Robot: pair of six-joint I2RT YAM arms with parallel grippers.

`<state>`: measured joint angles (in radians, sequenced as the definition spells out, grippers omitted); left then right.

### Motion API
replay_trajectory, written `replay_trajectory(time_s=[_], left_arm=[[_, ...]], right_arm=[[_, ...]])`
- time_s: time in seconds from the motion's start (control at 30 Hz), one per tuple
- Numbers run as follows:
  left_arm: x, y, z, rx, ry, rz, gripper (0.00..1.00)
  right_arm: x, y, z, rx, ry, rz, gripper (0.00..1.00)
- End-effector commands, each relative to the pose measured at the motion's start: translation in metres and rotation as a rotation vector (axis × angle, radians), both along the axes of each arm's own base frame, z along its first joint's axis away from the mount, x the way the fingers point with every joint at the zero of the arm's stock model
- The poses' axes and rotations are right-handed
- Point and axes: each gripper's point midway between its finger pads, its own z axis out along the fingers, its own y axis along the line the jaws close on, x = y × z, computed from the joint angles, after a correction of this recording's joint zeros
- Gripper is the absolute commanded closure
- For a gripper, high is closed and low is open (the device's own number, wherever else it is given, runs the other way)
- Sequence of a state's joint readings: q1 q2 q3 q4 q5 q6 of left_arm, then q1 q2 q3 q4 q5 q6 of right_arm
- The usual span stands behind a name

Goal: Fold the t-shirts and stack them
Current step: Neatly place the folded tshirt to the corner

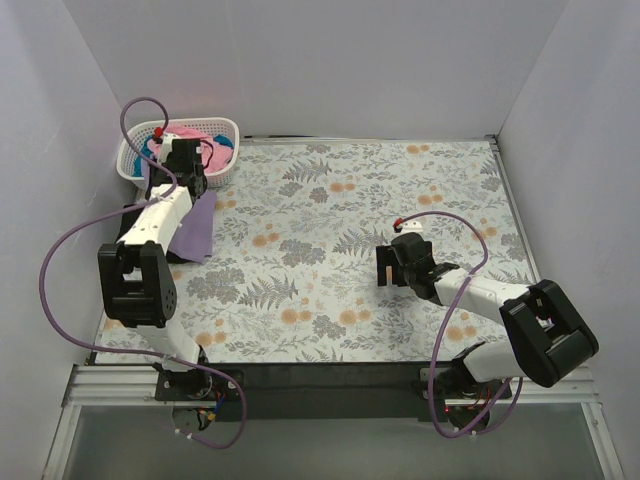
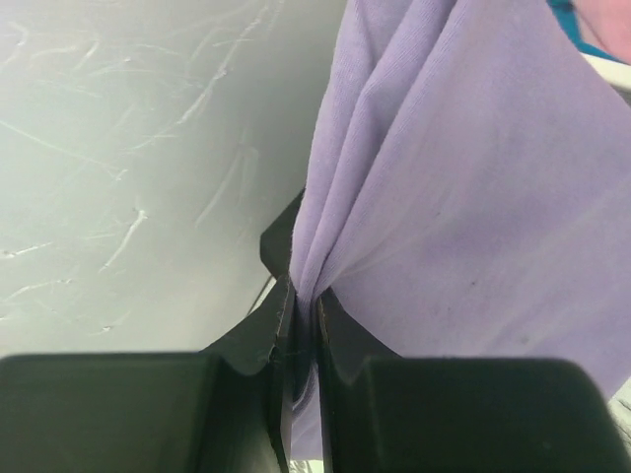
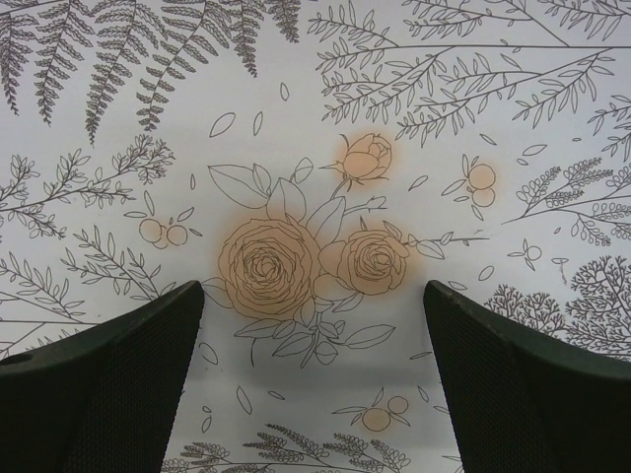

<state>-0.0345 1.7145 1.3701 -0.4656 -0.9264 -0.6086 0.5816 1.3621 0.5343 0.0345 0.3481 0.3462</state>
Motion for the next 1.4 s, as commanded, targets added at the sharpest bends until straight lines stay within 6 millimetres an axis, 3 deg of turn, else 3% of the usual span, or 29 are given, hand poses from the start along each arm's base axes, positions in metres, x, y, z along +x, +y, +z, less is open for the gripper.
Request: replay_trajectory(time_s=[0.0, 0.03, 0.07, 0.13, 0.37, 0.53, 0.67, 0.87, 1.0, 1.07, 1.23, 1.37], left_arm=[[-0.012, 0.022, 0.042, 0.063, -0.12, 0.087, 1.0], [-0.011, 0.022, 0.044, 0.057, -0.131, 0.087, 1.0], [-0.016, 0.037, 0.044, 0.059, -0.137, 0.132, 1.0], [-0.011, 0.039, 0.045, 0.059, -0.142, 0.136, 1.0], [-0.008, 0.064, 0.008, 0.086, -0.082, 0.217, 1.0], [-0.004, 0.079, 0.002, 0.106, -0.11, 0.265, 1.0], [-0.011, 0.101, -0.001, 0.136, -0.105, 0.332, 1.0], [-0.02, 0.12, -0.024, 0.136, -0.097, 0.409, 1.0], [-0.023, 0.127, -0.027, 0.149, -0.112, 0.44, 0.74], [-0.024, 0.129, -0.028, 0.15, -0.116, 0.448, 0.68], [-0.028, 0.128, -0.027, 0.142, -0.133, 0.455, 0.37], [-0.027, 0.122, -0.022, 0.089, -0.211, 0.448, 0.31]], right_arm=[[0.002, 0.005, 0.0, 0.019, 0.011, 0.016, 0.02], [0.002, 0.006, 0.0, 0.019, 0.015, 0.018, 0.02], [0.002, 0.006, 0.0, 0.021, 0.014, 0.019, 0.02], [0.002, 0.008, 0.0, 0.022, 0.015, 0.023, 0.02], [0.002, 0.008, -0.002, 0.021, 0.023, 0.029, 0.02], [0.002, 0.008, -0.004, 0.022, 0.029, 0.029, 0.02], [0.002, 0.008, -0.005, 0.023, 0.038, 0.033, 0.02], [0.002, 0.009, -0.007, 0.025, 0.046, 0.035, 0.02], [0.002, 0.009, -0.009, 0.025, 0.054, 0.037, 0.02], [0.003, 0.009, -0.008, 0.027, 0.054, 0.039, 0.02], [0.003, 0.01, -0.01, 0.026, 0.059, 0.043, 0.03], [0.004, 0.009, -0.007, 0.026, 0.051, 0.037, 0.03]])
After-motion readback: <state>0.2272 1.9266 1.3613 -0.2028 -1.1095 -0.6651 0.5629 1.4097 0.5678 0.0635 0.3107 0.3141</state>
